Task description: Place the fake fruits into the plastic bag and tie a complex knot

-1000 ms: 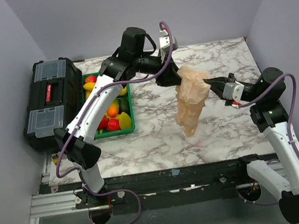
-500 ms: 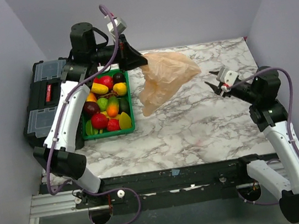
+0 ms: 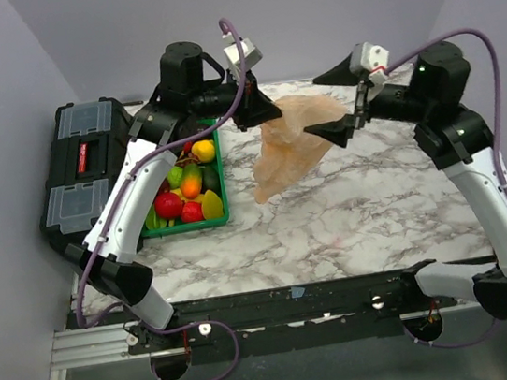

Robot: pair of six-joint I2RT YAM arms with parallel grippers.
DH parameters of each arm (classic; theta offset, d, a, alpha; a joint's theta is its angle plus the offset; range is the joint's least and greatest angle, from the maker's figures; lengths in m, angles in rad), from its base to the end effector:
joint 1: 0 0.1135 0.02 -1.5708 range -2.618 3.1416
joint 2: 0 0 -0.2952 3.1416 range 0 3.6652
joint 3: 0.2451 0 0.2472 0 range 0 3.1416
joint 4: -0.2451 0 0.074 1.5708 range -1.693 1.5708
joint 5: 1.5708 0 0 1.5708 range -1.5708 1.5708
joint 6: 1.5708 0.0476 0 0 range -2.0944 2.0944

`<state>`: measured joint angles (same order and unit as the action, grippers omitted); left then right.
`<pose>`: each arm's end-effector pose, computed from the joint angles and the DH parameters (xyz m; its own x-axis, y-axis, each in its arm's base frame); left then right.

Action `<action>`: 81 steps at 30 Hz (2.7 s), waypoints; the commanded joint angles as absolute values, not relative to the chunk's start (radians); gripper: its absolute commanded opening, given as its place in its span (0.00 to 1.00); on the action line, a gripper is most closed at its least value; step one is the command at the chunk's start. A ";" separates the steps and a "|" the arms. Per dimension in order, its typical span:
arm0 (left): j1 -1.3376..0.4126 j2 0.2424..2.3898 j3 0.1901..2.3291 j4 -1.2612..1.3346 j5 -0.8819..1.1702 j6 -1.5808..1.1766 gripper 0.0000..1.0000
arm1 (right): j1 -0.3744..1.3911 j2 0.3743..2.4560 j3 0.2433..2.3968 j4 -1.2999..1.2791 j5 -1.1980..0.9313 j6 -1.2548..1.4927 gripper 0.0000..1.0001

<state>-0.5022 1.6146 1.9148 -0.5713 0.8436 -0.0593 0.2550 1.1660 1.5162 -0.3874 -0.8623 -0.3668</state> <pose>0.2862 -0.1977 0.5083 -0.2907 0.1147 -0.9499 0.9353 0.2434 -0.2568 0.1973 0.0888 0.5196 0.2886 -0.1659 -0.9430 -0.8516 0.4057 -0.3320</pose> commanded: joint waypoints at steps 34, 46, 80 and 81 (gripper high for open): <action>-0.568 1.334 1.679 -0.657 0.856 0.762 0.59 | 0.415 1.096 1.229 -0.443 -0.883 -0.453 0.01; -0.624 1.301 1.620 -0.540 0.827 0.700 0.14 | 0.416 1.075 1.192 -0.475 -0.854 -0.500 0.01; -0.394 1.413 1.593 -0.364 0.955 0.186 0.98 | 0.257 1.129 1.286 -0.485 -1.053 -0.276 0.01; -0.399 1.432 1.593 -0.335 0.985 0.134 0.98 | 0.258 1.129 1.288 -0.463 -1.065 -0.254 0.01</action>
<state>-0.3847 1.3529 1.5856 -0.4938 0.9394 0.3424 0.2581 1.1236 1.2484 -0.5350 -0.9527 -0.3641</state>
